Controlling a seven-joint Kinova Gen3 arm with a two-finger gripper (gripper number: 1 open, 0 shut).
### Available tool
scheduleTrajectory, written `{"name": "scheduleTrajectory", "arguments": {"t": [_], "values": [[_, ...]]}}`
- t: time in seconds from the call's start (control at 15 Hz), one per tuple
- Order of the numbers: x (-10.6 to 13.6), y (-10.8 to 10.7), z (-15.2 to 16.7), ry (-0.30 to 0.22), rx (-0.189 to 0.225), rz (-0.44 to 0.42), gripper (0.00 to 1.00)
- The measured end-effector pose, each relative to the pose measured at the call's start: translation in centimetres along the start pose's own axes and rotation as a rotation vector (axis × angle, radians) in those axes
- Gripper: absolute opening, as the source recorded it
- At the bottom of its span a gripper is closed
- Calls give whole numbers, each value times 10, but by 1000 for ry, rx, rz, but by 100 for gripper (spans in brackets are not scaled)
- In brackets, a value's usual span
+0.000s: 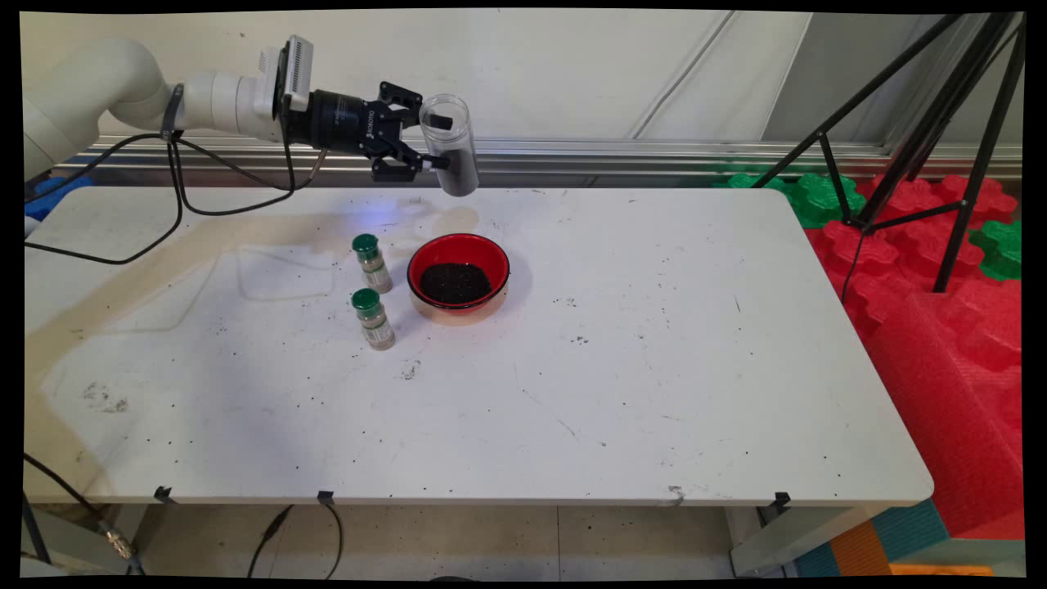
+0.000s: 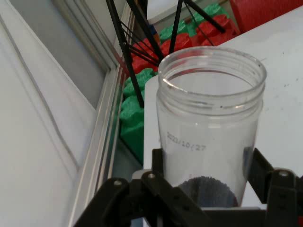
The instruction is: Pour the black seasoning powder in the red bowl
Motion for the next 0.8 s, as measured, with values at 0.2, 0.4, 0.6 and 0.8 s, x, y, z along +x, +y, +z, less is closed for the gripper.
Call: {"name": "scheduleTrajectory", "arguments": {"t": [0.2, 0.4, 0.6, 0.8], "values": [[-7, 0, 0, -15, 9, 98, 0], [-12, 1, -1, -28, 12, 208, 0], [-15, 4, -2, -37, 12, 300, 0], [-17, 7, -3, -45, 11, 405, 0]]}}
